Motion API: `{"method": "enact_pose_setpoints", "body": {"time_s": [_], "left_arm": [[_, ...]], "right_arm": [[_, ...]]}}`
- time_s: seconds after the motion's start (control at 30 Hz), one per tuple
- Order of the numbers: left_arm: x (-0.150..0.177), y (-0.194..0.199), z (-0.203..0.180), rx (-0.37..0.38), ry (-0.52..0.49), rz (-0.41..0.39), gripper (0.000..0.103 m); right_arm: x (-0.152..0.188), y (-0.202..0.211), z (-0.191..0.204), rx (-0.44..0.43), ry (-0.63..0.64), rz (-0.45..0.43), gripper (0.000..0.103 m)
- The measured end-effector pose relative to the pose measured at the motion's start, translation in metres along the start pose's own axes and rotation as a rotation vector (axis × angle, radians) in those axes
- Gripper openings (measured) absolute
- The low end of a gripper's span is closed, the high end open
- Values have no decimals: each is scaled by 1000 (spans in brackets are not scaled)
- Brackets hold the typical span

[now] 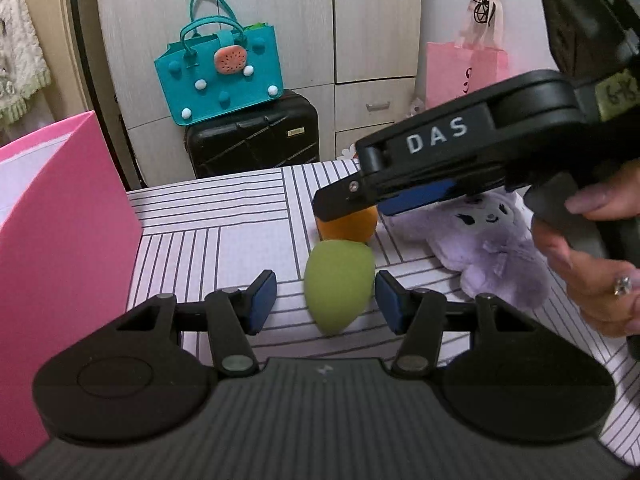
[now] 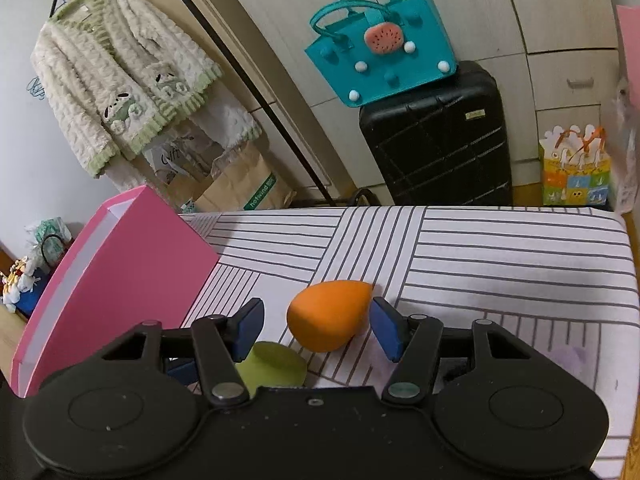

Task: Organize soft objects
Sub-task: 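Grasp the orange sponge with the right tool while the left tool grasps the green sponge, then lift both sponges and carry them over the pink box with both tools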

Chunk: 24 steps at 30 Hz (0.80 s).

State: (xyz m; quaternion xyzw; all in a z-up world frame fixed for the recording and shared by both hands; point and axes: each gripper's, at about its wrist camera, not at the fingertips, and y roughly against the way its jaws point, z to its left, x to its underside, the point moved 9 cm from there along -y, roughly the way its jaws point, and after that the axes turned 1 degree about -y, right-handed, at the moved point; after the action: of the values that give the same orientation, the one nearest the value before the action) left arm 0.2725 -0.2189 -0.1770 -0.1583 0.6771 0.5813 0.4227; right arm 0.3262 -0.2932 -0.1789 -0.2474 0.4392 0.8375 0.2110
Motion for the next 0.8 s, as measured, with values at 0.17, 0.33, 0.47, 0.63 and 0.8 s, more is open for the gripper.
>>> {"method": "enact_pose_setpoints", "body": {"time_s": [0.17, 0.33, 0.47, 0.63, 0.8], "left_arm": [[-4, -4, 3, 20, 34, -8, 47], [0, -13, 4, 48, 71, 34, 43], [0, -15, 8, 36, 80, 30, 37], [2, -8, 5, 53, 82, 34, 35], [4, 7, 1, 90, 89, 30, 35]], "right_arm": [[2, -5, 0, 46, 48, -5, 49], [5, 0, 5, 69, 85, -25, 47], [8, 6, 10, 63, 91, -37, 46], [9, 15, 16, 72, 98, -51, 46], [12, 32, 25, 73, 102, -73, 46]]}}
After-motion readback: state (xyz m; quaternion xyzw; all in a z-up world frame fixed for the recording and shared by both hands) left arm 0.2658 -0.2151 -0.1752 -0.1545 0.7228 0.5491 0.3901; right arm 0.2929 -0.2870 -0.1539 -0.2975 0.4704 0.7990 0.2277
